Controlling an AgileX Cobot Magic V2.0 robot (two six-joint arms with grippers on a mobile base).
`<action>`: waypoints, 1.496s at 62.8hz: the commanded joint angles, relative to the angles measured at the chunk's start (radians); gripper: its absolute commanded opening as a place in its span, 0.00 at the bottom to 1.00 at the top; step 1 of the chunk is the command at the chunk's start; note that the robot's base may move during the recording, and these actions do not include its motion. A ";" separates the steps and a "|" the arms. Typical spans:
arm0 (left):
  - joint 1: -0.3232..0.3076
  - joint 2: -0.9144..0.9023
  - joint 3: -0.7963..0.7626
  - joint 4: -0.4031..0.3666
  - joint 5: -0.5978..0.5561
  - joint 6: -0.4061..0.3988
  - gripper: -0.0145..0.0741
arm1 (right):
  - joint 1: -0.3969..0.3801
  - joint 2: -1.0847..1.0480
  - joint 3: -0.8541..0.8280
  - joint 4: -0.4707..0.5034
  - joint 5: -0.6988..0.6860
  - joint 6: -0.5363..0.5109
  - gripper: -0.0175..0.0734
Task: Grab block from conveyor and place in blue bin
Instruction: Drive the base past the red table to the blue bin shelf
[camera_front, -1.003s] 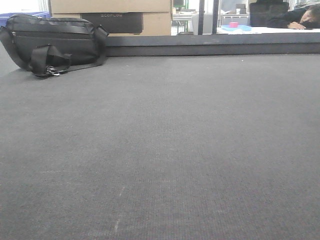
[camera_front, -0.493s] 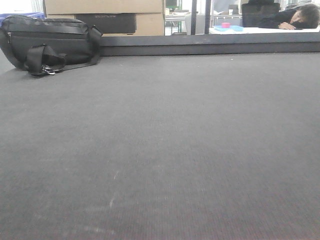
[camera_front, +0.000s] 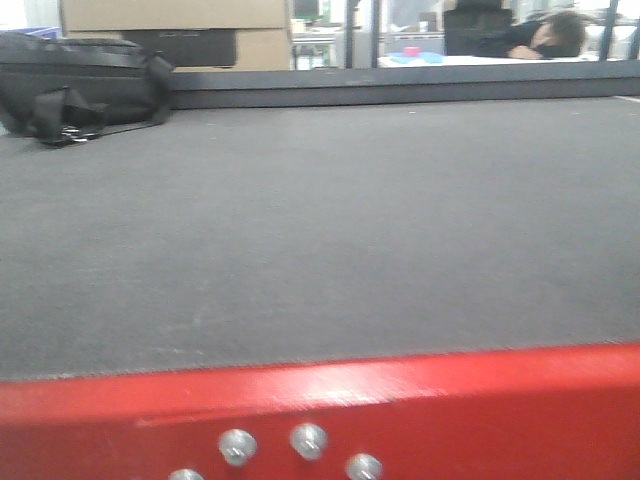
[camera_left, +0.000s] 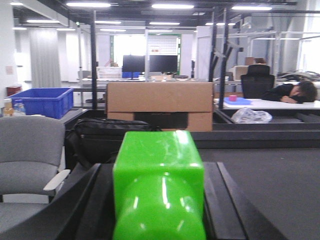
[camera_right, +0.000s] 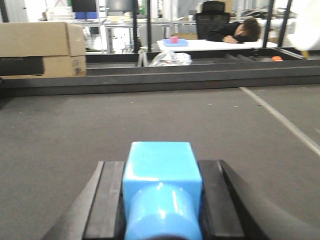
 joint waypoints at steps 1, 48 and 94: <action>-0.003 -0.004 0.000 -0.009 -0.019 0.002 0.04 | -0.001 -0.005 -0.008 -0.004 -0.025 -0.004 0.01; -0.003 -0.004 0.000 -0.009 -0.019 0.002 0.04 | -0.001 -0.005 -0.008 -0.004 -0.025 -0.004 0.01; -0.003 -0.004 0.000 -0.009 -0.019 0.002 0.04 | -0.001 -0.005 -0.008 -0.004 -0.025 -0.004 0.01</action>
